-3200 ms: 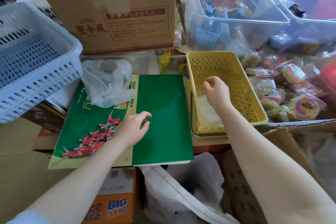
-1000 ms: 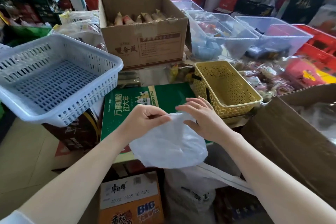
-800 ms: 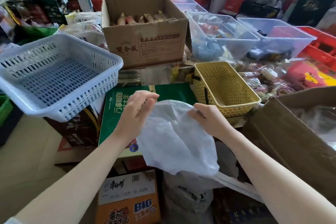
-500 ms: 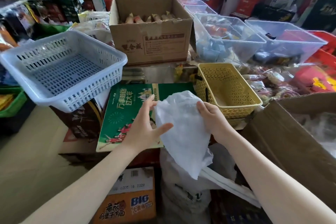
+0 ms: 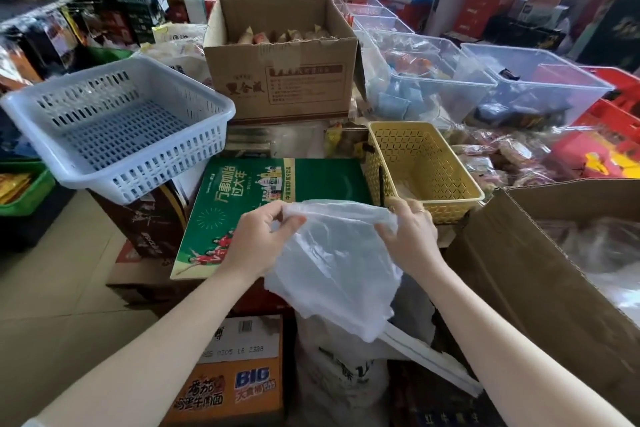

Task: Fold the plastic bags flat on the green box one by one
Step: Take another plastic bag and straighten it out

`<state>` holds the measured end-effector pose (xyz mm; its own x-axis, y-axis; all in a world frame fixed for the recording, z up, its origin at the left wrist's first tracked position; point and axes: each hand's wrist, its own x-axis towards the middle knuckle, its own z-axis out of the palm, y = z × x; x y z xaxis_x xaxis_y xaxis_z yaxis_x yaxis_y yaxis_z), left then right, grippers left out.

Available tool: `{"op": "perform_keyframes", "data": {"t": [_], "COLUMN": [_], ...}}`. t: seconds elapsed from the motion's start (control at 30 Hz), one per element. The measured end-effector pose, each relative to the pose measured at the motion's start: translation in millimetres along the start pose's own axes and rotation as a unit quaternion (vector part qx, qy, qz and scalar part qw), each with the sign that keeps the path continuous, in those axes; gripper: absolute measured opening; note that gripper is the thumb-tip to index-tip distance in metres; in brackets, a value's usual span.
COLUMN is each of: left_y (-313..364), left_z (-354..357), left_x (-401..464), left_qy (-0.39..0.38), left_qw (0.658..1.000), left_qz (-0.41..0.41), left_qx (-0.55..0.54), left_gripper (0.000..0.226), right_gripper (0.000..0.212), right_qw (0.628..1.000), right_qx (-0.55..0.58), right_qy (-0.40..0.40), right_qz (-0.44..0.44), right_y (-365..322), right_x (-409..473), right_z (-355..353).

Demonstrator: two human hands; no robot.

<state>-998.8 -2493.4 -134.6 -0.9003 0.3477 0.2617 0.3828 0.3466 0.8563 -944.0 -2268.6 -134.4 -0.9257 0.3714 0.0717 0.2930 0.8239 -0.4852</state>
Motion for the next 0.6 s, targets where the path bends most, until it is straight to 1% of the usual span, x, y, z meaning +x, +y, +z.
{"op": "perform_keyframes", "data": {"t": [0.03, 0.07, 0.1, 0.13, 0.17, 0.23, 0.27, 0.3, 0.33, 0.4, 0.43, 0.5, 0.6], "left_y": [6, 11, 17, 21, 26, 35, 37, 37, 35, 24, 18, 8, 4], "left_z": [1, 2, 3, 5, 6, 8, 9, 9, 9, 10, 12, 15, 21], "left_x": [0, 0, 1, 1, 1, -1, -3, -5, -7, -13, -17, -24, -29], "left_qy": [0.001, 0.001, -0.001, 0.0, 0.006, 0.026, 0.026, 0.011, -0.014, -0.072, -0.092, -0.118, -0.111], "left_qw": [0.999, 0.998, 0.996, 0.994, 0.994, 0.995, 0.996, 0.997, 0.998, 0.995, 0.994, 0.993, 0.993], "left_qz": [0.032, 0.061, 0.085, 0.101, 0.109, 0.098, 0.081, 0.058, 0.031, -0.003, -0.006, -0.005, 0.003], "left_qx": [0.019, 0.032, 0.037, 0.037, 0.029, -0.008, -0.031, -0.048, -0.06, -0.064, -0.055, -0.025, 0.045], "left_gripper": [0.035, 0.036, 0.036, 0.034, 0.031, 0.025, 0.026, 0.03, 0.041, 0.074, 0.082, 0.082, 0.062], "right_gripper": [0.044, 0.043, 0.042, 0.041, 0.037, 0.021, 0.011, 0.01, 0.017, 0.028, 0.03, 0.032, 0.034], "right_qw": [0.997, 0.984, 0.969, 0.955, 0.945, 0.936, 0.936, 0.939, 0.942, 0.938, 0.935, 0.928, 0.908], "right_qx": [0.03, 0.073, 0.099, 0.11, 0.121, 0.15, 0.165, 0.19, 0.224, 0.301, 0.328, 0.364, 0.419], "right_qy": [0.004, -0.001, -0.016, -0.029, -0.037, -0.021, -0.008, 0.002, 0.006, 0.002, -0.002, -0.003, 0.0], "right_qz": [-0.077, -0.161, -0.228, -0.275, -0.302, -0.319, -0.312, -0.288, -0.251, -0.17, -0.135, -0.082, -0.033], "right_y": [-9, -21, -33, -42, -49, -55, -56, -55, -53, -49, -46, -41, -36], "right_x": [-4, -8, -11, -13, -14, -13, -12, -11, -10, -7, -5, -4, -5], "right_z": [-2, -4, -6, -6, -6, -4, -3, -1, 0, 0, -1, -2, -2]}}
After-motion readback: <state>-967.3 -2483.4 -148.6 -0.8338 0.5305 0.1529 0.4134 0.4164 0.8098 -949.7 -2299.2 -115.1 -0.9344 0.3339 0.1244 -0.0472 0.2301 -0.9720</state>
